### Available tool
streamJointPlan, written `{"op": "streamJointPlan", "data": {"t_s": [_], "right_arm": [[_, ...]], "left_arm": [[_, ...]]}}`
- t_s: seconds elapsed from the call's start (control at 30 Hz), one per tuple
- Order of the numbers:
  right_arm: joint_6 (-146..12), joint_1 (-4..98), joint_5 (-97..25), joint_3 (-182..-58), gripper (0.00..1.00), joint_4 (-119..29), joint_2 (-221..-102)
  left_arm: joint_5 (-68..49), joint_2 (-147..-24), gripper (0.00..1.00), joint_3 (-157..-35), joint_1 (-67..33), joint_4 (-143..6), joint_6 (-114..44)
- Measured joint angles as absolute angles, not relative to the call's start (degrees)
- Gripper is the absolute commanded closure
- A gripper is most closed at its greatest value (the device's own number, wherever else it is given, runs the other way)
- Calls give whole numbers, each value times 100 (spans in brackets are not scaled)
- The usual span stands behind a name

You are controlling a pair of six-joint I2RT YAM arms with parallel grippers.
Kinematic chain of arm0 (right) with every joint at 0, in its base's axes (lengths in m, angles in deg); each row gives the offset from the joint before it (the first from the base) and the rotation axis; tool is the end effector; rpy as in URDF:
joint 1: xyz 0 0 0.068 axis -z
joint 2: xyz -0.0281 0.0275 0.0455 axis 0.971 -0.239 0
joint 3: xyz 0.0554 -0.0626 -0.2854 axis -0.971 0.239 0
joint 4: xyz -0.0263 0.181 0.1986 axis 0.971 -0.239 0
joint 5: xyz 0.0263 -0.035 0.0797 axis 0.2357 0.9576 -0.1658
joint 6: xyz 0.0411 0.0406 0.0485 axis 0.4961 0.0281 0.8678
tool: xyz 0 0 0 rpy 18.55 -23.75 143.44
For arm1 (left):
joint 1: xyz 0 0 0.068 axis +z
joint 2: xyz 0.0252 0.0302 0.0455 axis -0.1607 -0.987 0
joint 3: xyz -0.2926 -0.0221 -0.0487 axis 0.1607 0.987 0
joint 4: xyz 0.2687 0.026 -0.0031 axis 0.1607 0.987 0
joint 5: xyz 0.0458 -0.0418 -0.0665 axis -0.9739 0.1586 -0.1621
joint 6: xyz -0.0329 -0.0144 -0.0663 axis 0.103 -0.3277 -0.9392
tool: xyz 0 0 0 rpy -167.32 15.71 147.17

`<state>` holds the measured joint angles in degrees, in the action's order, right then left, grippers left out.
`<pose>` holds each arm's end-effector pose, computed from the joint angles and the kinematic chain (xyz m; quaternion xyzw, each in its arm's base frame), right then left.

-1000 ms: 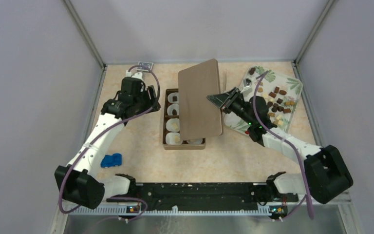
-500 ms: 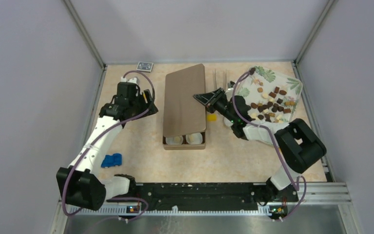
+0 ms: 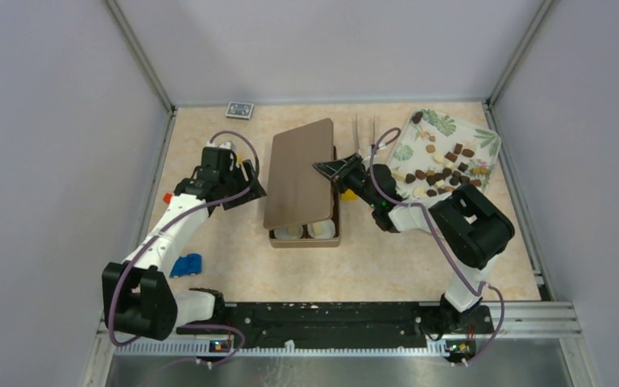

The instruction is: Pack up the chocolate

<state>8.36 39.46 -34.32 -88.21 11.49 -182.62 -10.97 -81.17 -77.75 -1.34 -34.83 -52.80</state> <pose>0.3188 0.2460 0.2063 0.2444 0.6795 0.6134 0.3200 0.2718 -0.0586 0.2653 -0.1285 0.9271 -0.1706 0.3079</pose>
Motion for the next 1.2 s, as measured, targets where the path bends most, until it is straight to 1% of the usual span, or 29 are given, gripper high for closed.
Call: {"op": "streamJointPlan", "data": {"t_s": [0.43, 1.2], "right_arm": [[1041, 3946, -3401, -8705, 100, 1711, -18562], [1109, 3944, -3528, -8353, 100, 2015, -18583]], "left_arm": [[-896, -8552, 28, -7666, -123, -3723, -5348], [-798, -8648, 28, -7616, -93, -3828, -5343]]}}
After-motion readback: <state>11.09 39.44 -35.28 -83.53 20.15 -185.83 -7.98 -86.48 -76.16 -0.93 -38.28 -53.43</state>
